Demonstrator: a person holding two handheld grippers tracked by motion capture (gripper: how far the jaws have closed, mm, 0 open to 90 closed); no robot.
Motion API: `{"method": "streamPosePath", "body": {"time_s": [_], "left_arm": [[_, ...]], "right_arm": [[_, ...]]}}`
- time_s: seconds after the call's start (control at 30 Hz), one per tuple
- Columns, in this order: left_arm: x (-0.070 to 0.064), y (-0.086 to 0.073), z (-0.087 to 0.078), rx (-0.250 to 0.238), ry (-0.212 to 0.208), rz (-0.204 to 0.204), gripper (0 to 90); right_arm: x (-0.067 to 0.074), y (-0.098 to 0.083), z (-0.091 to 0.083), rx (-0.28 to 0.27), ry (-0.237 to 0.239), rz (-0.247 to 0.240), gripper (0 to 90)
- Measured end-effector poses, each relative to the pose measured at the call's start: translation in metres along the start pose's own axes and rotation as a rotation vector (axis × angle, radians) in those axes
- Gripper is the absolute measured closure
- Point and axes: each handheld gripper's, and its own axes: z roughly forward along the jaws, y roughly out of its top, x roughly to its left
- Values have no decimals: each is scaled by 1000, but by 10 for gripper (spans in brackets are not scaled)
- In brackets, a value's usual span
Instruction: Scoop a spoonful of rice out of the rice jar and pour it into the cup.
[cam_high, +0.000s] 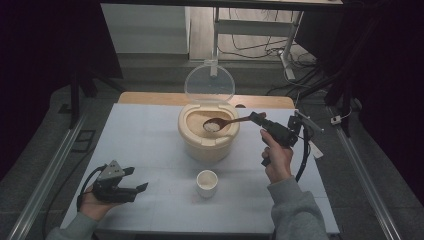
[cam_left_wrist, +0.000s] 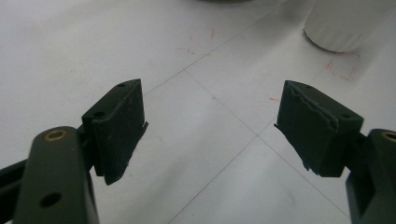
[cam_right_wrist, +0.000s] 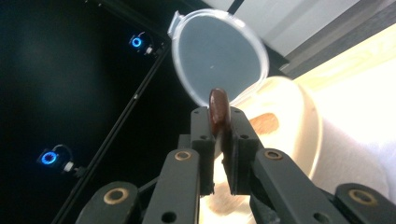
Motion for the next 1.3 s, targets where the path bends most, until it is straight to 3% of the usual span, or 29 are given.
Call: {"method": "streamPosePath", "body": {"time_s": [0.2,0.43,0.83,1.03,1.3], "left_arm": [[0,0,0,-1,0,2,232],[-1,0,0,-1,1,3,232],[-1,0,2,8,1,4,232],[-1,0,2,10,2,4,233],[-1,-1,2,11,4,5,232]], "right_arm": [[8,-13,-13,49,28,1,834],[8,-31,-26,114,42,-10,834],[-16,-60,-41,192,-11,-35,834],[-17,-67,-36,221,-52,-105,834],[-6,-72,-31,227,-56,-263,834]]}}
